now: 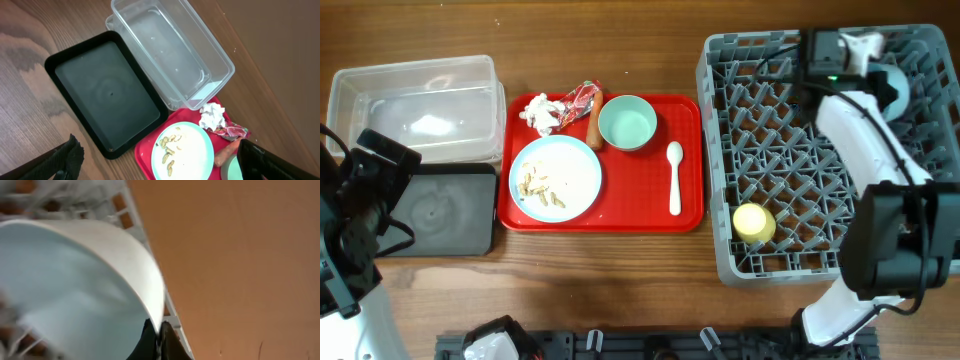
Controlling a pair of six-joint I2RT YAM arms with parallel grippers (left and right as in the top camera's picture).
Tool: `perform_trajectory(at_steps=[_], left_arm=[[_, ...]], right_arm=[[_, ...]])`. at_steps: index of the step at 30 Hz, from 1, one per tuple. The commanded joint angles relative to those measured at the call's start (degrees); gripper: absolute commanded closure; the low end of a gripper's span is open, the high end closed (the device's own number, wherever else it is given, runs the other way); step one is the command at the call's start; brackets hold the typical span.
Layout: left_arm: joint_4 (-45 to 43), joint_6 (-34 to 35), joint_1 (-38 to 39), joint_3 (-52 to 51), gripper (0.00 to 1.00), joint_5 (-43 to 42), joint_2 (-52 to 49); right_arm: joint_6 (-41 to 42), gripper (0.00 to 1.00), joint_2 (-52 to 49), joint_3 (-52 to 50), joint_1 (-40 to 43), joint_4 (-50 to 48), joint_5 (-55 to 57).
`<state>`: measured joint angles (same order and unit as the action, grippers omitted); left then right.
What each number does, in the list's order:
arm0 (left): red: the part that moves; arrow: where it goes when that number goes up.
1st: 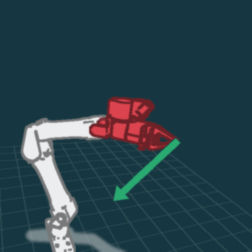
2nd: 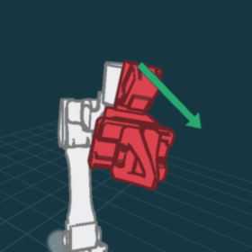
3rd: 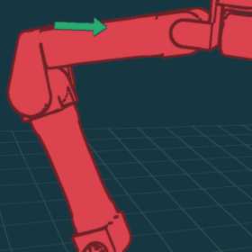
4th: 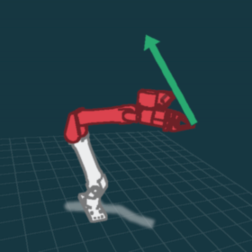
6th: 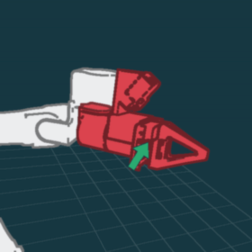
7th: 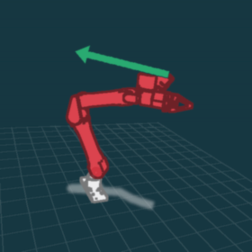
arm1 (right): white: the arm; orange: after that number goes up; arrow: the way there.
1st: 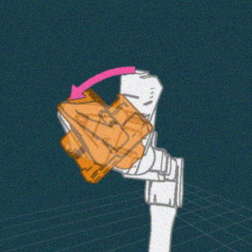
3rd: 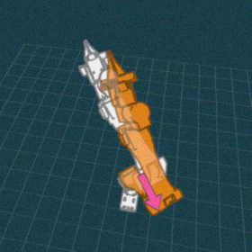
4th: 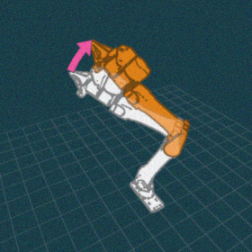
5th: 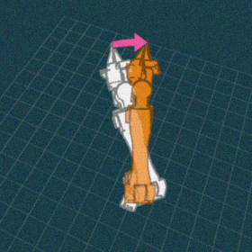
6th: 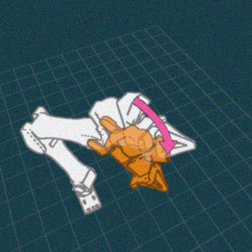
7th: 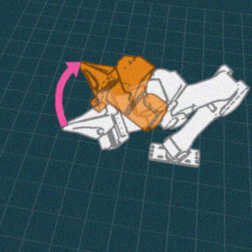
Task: Sort waste into correct bins and load items into the dishwasher rack
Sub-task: 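Move the right gripper to the teal bowl and grasp it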
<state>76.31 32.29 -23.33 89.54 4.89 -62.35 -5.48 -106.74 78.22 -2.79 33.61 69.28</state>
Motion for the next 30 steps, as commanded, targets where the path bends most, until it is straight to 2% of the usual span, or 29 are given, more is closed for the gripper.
perform_trajectory(at_steps=[1, 2, 4, 5, 6, 8, 9, 10, 14, 16, 17, 21, 26, 28, 30], left_arm=[[-0.15, 0.55, -0.35, 0.15, 0.00, 1.01, -0.07], [-0.13, 0.55, -0.35, 0.15, 0.00, 1.01, -0.07], [-0.13, 0.55, -0.35, 0.15, 0.00, 1.01, -0.07], [-0.15, 0.55, -0.35, 0.15, 0.00, 1.01, -0.07], [-0.15, 0.57, -0.35, 0.15, 0.00, 1.01, -0.07], [-0.13, 0.55, -0.35, 0.15, 0.00, 1.01, -0.07], [-0.15, 0.55, -0.35, 0.15, 0.00, 1.01, -0.07], [-0.13, 0.55, -0.35, 0.15, 0.00, 1.01, -0.07], [-0.15, 0.57, -0.35, 0.15, 0.00, 1.01, -0.07], [-0.15, 0.55, -0.35, 0.15, 0.00, 1.01, -0.07], [-0.15, 0.57, -0.35, 0.15, 0.00, 1.01, -0.07], [-0.15, 0.57, -0.35, 0.15, 0.00, 1.01, -0.07], [-0.15, 0.55, -0.35, 0.15, 0.00, 1.01, -0.07], [-0.15, 0.55, -0.35, 0.15, 0.00, 1.01, -0.07], [-0.15, 0.55, -0.35, 0.15, 0.00, 1.01, -0.07]], right_arm=[[0.09, 0.96, -1.62, 0.04, -4.96, 4.35, -0.07], [0.09, 0.96, -1.60, 0.04, -5.95, 5.64, -0.02], [0.74, 0.85, -1.44, 0.04, -8.46, 10.75, 0.26], [3.23, 0.62, -1.20, 0.13, -9.90, 12.66, 1.33], [4.22, 0.50, -0.50, 0.28, -11.37, 13.53, 1.42], [4.04, 0.39, 1.60, 0.98, -14.80, 13.44, 0.22], [3.91, 0.31, 2.95, 1.75, -17.16, 13.25, -2.38], [3.63, 0.28, 4.50, 2.93, -20.28, 13.22, -8.92], [2.71, 0.28, 7.37, 5.73, -27.28, 9.27, -41.51], [7.85, 0.29, 7.08, 5.73, -28.28, 2.89, -63.36], [12.66, 0.29, 6.43, 5.73, -28.15, 0.42, -68.06], [32.81, 0.34, -0.59, 5.68, -27.54, -5.49, -73.59], [41.86, 0.35, -10.95, 5.68, -27.45, -8.35, -72.83], [44.15, 0.44, -13.62, 5.68, -27.47, -8.26, -72.83], [44.59, 0.62, -14.69, 5.68, -27.47, -7.78, -72.74]])
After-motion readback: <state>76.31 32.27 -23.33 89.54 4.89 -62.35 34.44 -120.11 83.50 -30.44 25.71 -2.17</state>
